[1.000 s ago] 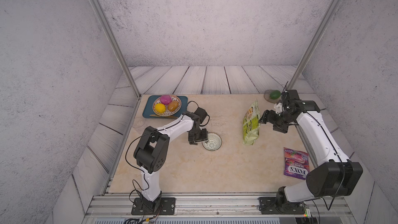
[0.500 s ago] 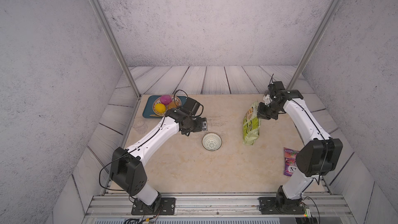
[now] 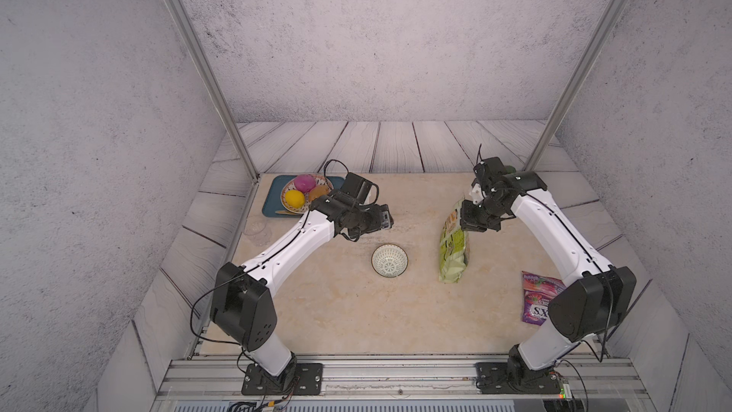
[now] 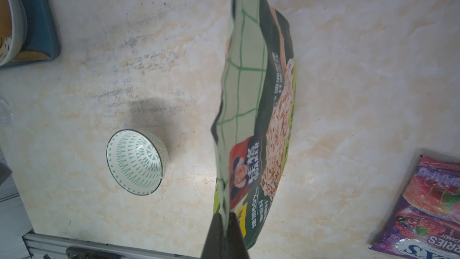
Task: Pour the oats into the breakfast bowl
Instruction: Move the oats bag to the center of the board.
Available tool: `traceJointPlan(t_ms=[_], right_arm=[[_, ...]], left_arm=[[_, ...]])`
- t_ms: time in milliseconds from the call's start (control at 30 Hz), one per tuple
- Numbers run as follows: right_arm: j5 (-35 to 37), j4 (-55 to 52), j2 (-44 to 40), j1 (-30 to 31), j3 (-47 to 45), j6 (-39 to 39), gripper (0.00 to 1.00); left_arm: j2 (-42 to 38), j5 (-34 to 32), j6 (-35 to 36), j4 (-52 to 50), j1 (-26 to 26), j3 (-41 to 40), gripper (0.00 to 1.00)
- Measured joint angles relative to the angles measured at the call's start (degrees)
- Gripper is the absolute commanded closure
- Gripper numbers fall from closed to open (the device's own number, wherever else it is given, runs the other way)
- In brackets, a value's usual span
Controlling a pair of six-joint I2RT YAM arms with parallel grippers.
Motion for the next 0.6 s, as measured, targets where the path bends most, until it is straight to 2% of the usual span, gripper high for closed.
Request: traceJointPlan(t_ms=[100,200,300,400,600], right_arm=[[-0.9,-0.2,-1.6,0.9,-1.6,1.2,0.75],[-0.6,0.1,-3.4,0.8,-1.6,1.7,0.65],[-0.8,0.0,-6.3,0.0,-1.6,2.3,0.63],[-2.8,1.4,-10.4,-2.5,-4.0,3.3,0.67],[-11.3,8.8,-20.6,-11.1,-18.8,7.8,0.68]], left_arm=[[1.7,2.0,-1.8,1.9,0.0,0.1,0.21],[3.0,3.3,-2.8,2.6,-0.2,0.4,0.26],[3.5,4.3,-3.3,3.1,-0.6,0.9,0.31],[3.9,5.3,-3.4,3.2,-1.6,1.7,0.38],[6.0,6.5,-2.4,3.0,-4.7,4.5,0.42]])
